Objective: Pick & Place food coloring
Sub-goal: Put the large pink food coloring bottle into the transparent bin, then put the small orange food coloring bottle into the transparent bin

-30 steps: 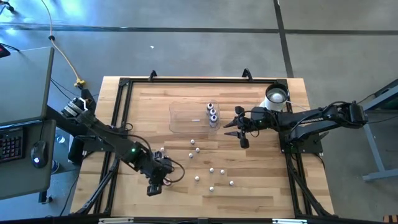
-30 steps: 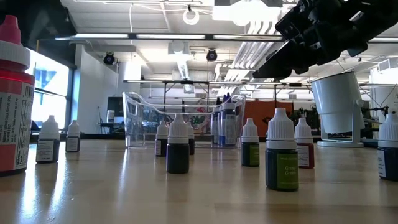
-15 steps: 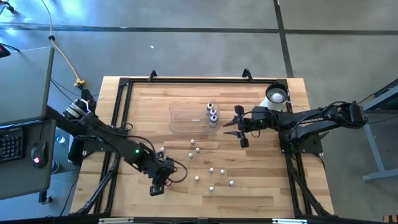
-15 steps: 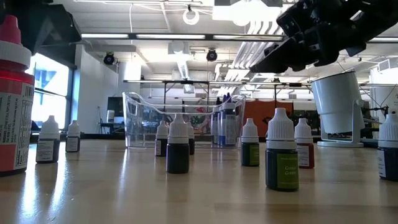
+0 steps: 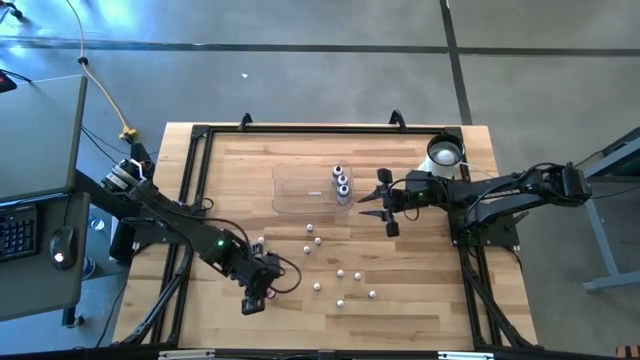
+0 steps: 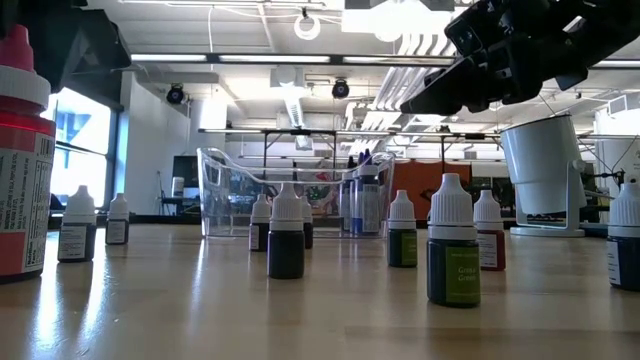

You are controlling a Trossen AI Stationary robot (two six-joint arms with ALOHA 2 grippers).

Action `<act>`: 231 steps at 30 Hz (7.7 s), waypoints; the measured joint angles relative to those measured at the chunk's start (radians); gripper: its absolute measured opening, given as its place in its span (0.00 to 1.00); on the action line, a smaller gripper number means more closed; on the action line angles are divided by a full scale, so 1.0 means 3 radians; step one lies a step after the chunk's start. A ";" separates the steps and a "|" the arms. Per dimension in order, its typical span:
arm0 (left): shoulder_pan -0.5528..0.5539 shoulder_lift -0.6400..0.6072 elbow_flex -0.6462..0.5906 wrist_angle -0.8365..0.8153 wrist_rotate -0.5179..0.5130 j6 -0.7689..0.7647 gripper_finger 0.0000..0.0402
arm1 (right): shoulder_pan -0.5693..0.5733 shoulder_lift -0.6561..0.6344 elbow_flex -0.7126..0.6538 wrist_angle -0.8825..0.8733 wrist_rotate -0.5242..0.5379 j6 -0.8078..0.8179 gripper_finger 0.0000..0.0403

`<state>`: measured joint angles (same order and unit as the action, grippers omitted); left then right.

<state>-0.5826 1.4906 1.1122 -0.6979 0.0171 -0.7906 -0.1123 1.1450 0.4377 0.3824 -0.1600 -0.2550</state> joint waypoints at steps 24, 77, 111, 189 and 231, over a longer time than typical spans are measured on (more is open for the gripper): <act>-0.0002 0.0133 -0.0004 0.0035 -0.0009 0.0218 0.44 | -0.0001 0.0000 0.0000 -0.0036 -0.0024 0.0037 0.34; 0.0001 0.0146 0.0006 0.0112 0.0010 0.0266 0.12 | -0.0001 0.0000 0.0000 -0.0066 -0.0026 0.0037 0.34; 0.0777 0.0159 0.0612 -0.0373 -0.0532 0.1455 0.06 | 0.0000 0.0000 0.0000 -0.0010 0.0029 -0.0017 0.34; 0.3137 0.1035 0.3882 -0.2940 0.0387 0.3369 0.25 | 0.0332 -0.0257 0.0001 -0.0374 -0.0015 0.0126 0.34; 0.2027 -0.1465 -0.0993 0.0464 -0.0031 0.2109 0.25 | 0.1461 0.1446 0.2417 -0.3150 0.0142 0.1551 0.34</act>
<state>0.0254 1.0512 0.8143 -0.5586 0.0078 -0.1580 0.3259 1.5787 1.1629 -0.5627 -0.1175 0.2104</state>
